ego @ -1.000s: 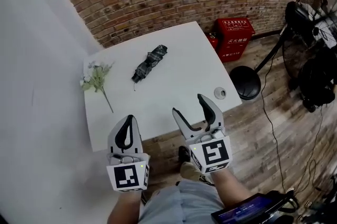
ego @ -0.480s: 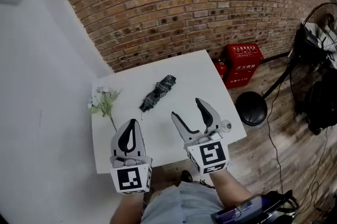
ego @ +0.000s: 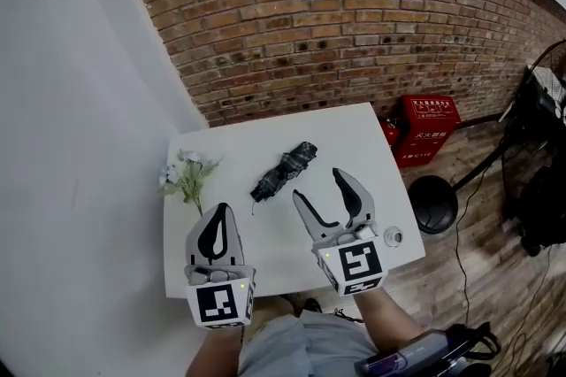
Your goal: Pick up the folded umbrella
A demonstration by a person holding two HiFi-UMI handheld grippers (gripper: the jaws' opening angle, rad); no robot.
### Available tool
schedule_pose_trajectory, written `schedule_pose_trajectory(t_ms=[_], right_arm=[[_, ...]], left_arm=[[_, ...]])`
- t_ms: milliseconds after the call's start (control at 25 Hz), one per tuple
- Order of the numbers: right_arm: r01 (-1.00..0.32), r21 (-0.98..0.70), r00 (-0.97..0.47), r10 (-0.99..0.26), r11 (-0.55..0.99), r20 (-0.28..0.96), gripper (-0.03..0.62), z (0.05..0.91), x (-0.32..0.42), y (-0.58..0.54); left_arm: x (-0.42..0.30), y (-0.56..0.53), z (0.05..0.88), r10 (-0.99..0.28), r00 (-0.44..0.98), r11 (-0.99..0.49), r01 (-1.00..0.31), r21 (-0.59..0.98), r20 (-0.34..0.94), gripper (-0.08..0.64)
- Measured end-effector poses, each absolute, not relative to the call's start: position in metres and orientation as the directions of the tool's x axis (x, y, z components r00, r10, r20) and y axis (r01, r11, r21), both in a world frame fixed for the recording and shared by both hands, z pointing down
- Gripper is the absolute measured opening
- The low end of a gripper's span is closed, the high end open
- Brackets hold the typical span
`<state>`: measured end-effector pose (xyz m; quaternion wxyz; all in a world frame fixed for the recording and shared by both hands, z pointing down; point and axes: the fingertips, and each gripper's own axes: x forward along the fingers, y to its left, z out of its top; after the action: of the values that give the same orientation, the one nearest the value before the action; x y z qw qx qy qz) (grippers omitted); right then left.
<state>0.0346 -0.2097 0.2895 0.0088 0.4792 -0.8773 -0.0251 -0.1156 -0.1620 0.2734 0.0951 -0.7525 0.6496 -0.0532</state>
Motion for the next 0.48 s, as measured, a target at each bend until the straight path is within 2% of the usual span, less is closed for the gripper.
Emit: schedule_pose_trajectory(t_ms=[480], right_arm=[[-0.845,0.057,-0.529,-0.847,0.532,0.054,0.316,0.322,-0.006,-0.261]], left_arm=[[-0.162,-0.214,0.307,-0.988,0.152,-0.156,-0.973,-0.169,0.032,0.006]])
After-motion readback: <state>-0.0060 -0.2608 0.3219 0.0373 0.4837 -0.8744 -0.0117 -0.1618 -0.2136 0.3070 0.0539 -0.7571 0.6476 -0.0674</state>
